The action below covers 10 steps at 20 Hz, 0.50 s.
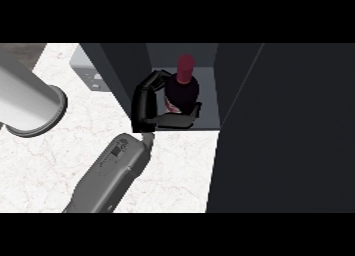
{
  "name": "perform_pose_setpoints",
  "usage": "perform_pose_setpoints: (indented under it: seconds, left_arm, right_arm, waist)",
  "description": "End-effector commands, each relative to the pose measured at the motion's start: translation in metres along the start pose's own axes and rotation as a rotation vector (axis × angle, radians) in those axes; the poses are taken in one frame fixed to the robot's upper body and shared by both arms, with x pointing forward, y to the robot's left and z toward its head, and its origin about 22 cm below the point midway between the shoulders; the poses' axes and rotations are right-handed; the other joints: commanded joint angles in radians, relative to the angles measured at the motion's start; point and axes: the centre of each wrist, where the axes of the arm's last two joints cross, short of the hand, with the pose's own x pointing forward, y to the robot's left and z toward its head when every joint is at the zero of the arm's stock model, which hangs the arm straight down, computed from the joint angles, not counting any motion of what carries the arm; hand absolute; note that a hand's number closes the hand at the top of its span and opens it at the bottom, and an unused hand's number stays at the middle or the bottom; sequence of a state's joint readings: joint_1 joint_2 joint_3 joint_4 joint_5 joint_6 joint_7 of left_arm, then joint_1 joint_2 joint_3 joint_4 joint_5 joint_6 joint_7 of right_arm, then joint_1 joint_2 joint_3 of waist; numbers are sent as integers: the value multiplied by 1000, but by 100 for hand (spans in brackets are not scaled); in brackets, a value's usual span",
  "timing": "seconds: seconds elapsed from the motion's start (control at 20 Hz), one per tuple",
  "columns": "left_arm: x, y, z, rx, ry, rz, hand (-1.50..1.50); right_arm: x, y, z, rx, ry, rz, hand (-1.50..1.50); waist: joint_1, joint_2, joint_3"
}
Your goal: Pick up the wine, place it into the cabinet and close the cabinet
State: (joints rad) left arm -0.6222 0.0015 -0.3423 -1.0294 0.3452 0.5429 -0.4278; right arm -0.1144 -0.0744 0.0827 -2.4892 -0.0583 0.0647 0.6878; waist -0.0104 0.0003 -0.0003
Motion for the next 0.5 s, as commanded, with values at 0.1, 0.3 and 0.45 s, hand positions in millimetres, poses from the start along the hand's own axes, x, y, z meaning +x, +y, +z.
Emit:
perform_pose_setpoints:
  seconds: [0.1, 0.3, 0.45]
  left_arm:
    - [-11, 9, -12, -28, 46, 0, 150]
    - [3, 6, -38, -30, 58, 26, 150]
    - [-18, 9, -35, 6, 86, 5, 150]
  right_arm:
    - [19, -1, 25, 18, -54, -47, -150]
    - [13, -9, 16, 24, -30, -48, -150]
    - [8, -3, 19, 33, -49, -44, -150]
  waist:
    - [-3, 0, 0]
    - [-2, 1, 0]
    - [-13, 3, 0]
